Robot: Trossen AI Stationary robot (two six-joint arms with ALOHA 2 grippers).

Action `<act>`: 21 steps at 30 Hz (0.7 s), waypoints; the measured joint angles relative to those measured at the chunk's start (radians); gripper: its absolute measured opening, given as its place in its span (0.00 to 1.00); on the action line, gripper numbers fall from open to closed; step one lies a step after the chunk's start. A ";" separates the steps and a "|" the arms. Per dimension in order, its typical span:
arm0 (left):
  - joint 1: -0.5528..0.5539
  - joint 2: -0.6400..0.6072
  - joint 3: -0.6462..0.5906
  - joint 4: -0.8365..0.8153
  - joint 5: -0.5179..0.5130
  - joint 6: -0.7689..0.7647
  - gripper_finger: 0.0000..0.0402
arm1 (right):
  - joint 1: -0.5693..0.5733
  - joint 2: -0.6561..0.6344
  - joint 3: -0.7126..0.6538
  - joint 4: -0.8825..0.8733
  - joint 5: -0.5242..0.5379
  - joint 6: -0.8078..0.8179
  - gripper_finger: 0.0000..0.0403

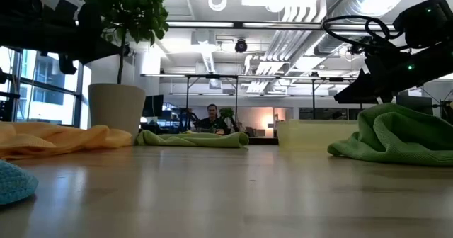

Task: Fold microfiber towels
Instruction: Fold the green microfiber towel

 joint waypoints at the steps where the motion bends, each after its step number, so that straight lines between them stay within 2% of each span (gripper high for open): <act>1: 0.000 0.000 0.000 -0.001 0.001 -0.003 0.00 | 0.000 0.000 0.000 0.000 0.000 0.012 0.34; 13: 0.000 0.000 0.000 -0.003 0.004 -0.002 0.00 | 0.000 0.000 0.000 0.011 0.011 0.013 0.34; 21: 0.000 0.000 0.000 -0.003 0.000 -0.002 0.00 | 0.000 0.000 0.000 0.008 -0.005 0.195 0.34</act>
